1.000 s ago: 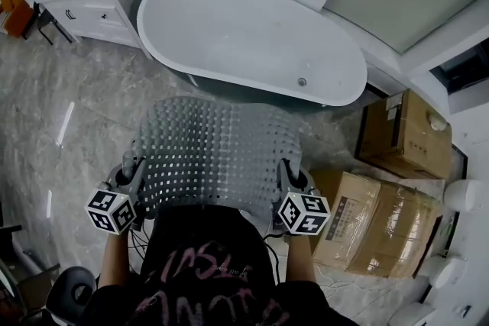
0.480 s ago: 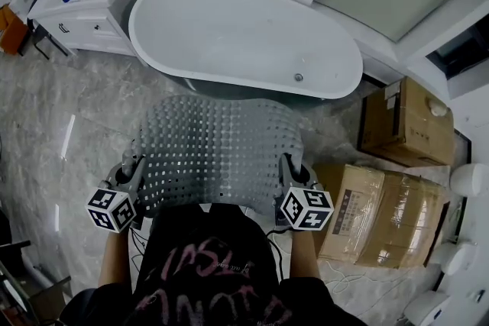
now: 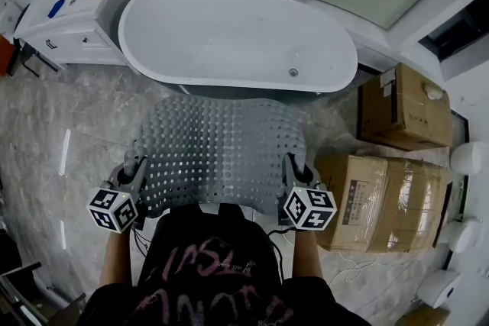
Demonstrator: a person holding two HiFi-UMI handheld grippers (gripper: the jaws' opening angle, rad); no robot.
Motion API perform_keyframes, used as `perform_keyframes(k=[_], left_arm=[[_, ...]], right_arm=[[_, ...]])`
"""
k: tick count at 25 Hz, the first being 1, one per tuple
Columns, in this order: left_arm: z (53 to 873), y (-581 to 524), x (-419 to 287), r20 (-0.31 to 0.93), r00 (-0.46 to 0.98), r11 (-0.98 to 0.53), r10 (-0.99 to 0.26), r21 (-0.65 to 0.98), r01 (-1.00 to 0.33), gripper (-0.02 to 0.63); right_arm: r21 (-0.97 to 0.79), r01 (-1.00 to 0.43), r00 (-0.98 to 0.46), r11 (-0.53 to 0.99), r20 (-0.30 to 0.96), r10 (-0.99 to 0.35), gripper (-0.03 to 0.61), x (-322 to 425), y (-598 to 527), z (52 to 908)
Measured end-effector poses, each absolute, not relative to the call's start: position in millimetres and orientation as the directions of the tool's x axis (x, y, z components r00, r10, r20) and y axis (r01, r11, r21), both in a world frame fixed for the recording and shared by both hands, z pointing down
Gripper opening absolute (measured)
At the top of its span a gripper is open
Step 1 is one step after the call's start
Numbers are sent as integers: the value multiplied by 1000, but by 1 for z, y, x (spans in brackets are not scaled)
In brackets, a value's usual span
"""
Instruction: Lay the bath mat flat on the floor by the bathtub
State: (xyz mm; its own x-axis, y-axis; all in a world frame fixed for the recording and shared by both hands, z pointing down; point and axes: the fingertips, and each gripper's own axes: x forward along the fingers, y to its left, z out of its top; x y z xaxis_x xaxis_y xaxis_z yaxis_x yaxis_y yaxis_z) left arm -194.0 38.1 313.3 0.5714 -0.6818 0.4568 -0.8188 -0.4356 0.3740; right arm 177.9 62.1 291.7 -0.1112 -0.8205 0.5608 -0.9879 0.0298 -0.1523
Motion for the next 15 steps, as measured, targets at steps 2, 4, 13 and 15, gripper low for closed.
perform_keyframes(k=[2,4,13,15], left_arm=[[318,33,-198,463,582,-444,-668,380,-812,25],[322,29,-202,469,593,-451,-655,388,-804,25],[340,9,-220,489,622,-480,-611,396,-783,25],[343,6,-223,492,632,-489,-599,400,-775,25]], right_arm=[[-144,-989,-99,20,567,-817,77,172,62,294],[-138,-990,-82,2,577,-813,77,168,63,296],[-61,-998,-40,3,609,-792,77,149,60,303],[-47,-999,-37,11,615,-788,77,144,59,302]])
